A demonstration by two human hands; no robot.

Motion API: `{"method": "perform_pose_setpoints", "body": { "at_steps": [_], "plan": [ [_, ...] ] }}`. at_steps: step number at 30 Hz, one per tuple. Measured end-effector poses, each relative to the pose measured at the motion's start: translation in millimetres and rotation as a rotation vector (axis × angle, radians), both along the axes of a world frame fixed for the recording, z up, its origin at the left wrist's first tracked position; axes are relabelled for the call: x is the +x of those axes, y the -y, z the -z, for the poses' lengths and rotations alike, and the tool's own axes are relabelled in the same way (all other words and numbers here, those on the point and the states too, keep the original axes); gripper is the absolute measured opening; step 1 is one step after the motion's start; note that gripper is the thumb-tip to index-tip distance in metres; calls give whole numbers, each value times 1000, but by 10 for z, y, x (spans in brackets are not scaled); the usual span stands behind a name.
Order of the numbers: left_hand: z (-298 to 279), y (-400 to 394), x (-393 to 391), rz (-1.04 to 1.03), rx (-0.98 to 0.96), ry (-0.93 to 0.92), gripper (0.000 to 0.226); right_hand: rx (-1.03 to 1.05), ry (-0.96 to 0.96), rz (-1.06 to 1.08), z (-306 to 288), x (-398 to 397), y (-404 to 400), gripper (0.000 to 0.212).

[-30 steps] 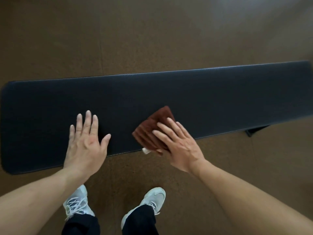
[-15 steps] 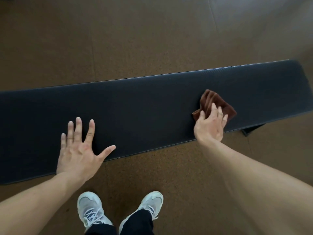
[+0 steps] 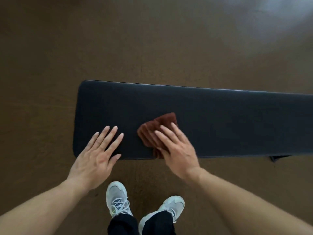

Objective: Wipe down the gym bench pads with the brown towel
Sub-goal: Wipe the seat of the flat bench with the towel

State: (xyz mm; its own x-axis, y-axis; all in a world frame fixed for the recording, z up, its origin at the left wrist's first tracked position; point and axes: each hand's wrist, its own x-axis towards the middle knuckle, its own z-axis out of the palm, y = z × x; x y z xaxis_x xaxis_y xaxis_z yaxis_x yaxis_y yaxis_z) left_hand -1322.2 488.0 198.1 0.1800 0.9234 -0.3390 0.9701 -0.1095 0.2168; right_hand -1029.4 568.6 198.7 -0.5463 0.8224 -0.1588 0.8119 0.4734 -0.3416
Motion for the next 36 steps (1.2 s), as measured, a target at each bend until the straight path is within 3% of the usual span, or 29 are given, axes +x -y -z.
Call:
{"method": "perform_pose_setpoints", "body": {
  "at_steps": [2, 5, 7, 9, 12, 16, 23, 29, 32, 36],
  "plan": [
    [-23, 127, -337, -7, 8, -23, 64, -39, 56, 112, -63, 62, -292, 53],
    [-50, 166, -610, -138, 38, 17, 65, -191, 10, 607, -197, -157, -871, 63],
    [-15, 173, -724, -477, 29, 106, 64, -259, -51, 818, -234, -548, -1189, 68],
    [42, 234, -795, -801, -25, 178, 68, -273, -91, 877, -224, -974, -1297, 67],
    [131, 430, -831, -1003, -104, 243, 76, -184, -109, 608, -183, -1633, -1089, 59],
    [143, 699, -830, -968, -148, 277, 71, -117, -118, 199, -125, -2297, -548, 54],
    [70, 790, -911, -939, -128, 281, 68, -72, -143, -206, -89, -2390, 271, 47],
    [-75, 589, -891, -838, -44, 265, 69, -72, -83, -356, -43, -2049, 519, 52],
    [-120, 377, -769, -606, -3, 228, 71, -66, -36, -456, -14, -1794, 411, 56],
    [-123, 118, -439, -366, 16, 131, 69, -75, -33, -354, -11, -1307, 240, 55]
  ]
}}
